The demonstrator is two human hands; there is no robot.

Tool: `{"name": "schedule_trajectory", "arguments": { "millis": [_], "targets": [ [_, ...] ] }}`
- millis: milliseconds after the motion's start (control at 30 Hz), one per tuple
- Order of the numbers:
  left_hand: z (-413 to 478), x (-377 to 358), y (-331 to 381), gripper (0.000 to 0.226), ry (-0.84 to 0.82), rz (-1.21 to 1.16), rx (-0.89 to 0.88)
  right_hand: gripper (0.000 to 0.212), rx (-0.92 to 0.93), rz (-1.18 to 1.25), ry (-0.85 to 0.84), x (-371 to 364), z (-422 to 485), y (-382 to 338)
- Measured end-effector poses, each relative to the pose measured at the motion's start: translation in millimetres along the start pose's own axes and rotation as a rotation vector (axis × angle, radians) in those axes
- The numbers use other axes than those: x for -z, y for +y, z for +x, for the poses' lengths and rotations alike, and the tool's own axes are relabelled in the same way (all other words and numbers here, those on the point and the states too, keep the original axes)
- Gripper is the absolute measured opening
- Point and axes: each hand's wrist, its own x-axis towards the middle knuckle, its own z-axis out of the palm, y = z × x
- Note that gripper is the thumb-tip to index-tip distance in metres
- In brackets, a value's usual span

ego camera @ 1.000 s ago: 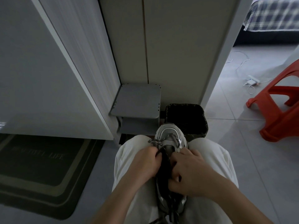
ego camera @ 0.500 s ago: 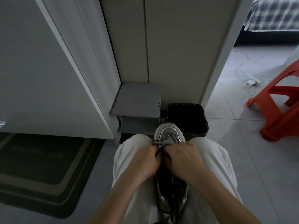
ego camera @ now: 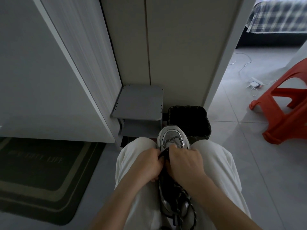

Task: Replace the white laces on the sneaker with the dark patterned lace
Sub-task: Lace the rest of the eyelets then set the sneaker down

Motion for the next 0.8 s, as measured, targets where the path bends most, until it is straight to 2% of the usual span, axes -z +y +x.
{"name": "schedule_trajectory", "arguments": {
  "millis": [100,200,267,400,633,700,800],
  "targets": [
    [-1,2,0,0.030,0.016,-0.005,0.008,0.020,-0.034,0.000,0.004,-4,5,-2],
    [-2,2,-1,0.028,0.009,-0.031,0.019,0.016,0.059,0.114,-0.018,-2,5,5],
    [-1,2,-2,0.029,0.013,-0.035,0.023,0.013,0.152,0.156,-0.089,4,1,13],
    [3,0,-5,0.032,0.044,-0.036,0.028,0.022,0.290,0.148,-0.244,4,-15,24],
    [4,-3,-5,0.033,0.043,-0.037,0.039,0.023,0.310,0.301,-0.279,2,-26,33],
    [4,-3,-4,0.032,0.057,-0.009,0.034,0.022,0.312,0.341,-0.240,0,-27,33],
    [4,-2,-3,0.031,0.064,0.012,0.029,0.012,0.167,0.636,0.003,-6,-30,35]
  ]
}}
